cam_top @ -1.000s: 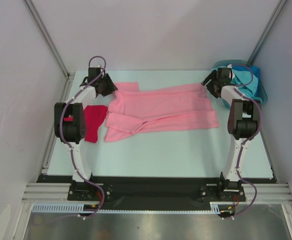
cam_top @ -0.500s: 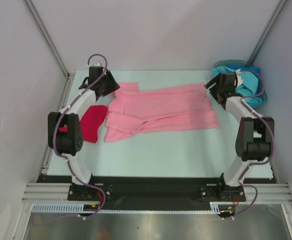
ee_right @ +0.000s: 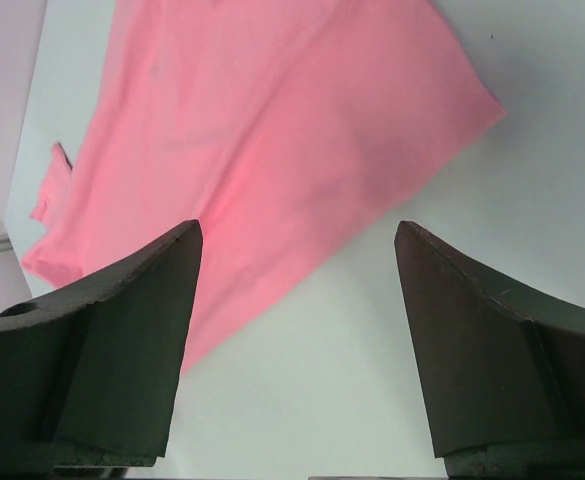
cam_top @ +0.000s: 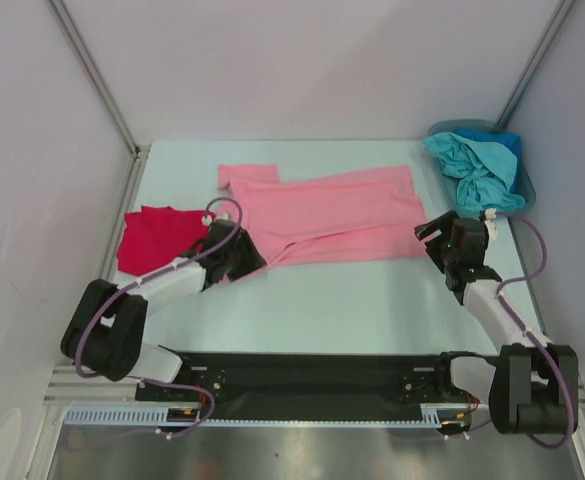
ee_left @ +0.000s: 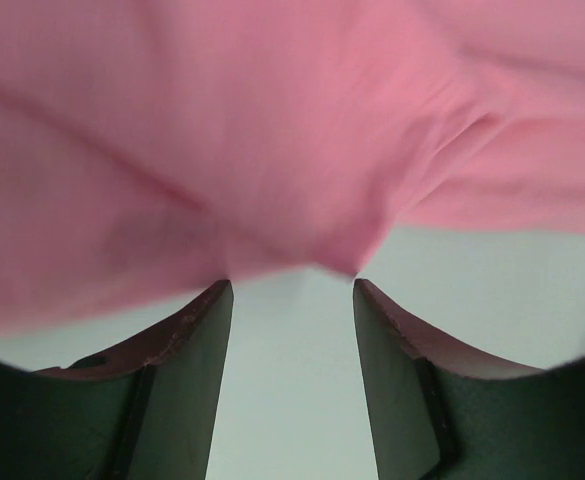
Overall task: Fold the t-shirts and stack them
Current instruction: Fold the tshirt
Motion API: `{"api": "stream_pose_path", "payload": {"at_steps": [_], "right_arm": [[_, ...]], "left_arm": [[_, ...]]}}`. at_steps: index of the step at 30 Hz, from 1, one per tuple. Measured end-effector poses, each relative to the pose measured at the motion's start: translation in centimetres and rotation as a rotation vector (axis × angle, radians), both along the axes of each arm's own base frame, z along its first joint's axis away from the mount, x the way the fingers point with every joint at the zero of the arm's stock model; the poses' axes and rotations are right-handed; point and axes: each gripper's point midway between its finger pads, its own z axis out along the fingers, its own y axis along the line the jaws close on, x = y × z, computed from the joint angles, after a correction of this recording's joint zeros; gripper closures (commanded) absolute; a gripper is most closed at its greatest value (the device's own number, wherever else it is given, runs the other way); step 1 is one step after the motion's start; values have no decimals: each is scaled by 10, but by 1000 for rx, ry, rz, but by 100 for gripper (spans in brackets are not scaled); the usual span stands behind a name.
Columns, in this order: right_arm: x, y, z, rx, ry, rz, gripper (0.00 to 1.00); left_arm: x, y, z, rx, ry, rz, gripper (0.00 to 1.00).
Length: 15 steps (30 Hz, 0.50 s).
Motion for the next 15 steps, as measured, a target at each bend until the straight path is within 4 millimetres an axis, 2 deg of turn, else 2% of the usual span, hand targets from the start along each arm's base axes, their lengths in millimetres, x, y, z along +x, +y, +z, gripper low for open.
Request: {"api": "stream_pose_path", "payload": {"at_steps": [2, 5, 8, 11, 15], "right_arm": [[-10, 2, 0, 7, -12, 11, 18], [-21, 5, 1, 14, -37, 25, 18], [-26, 5, -2, 14, -39, 30, 18], [-33, 1, -16, 19, -11, 20, 18], [-41, -7, -38, 49, 29, 5, 17]], "left_arm": [[-29, 5, -19, 14, 45, 19, 43], [-51, 9, -21, 9, 34, 40, 43], [-54, 11, -9, 0, -28, 68, 43], [-51, 14, 1, 8, -78, 94, 43], [-55, 24, -1, 36, -99, 121, 43]]}}
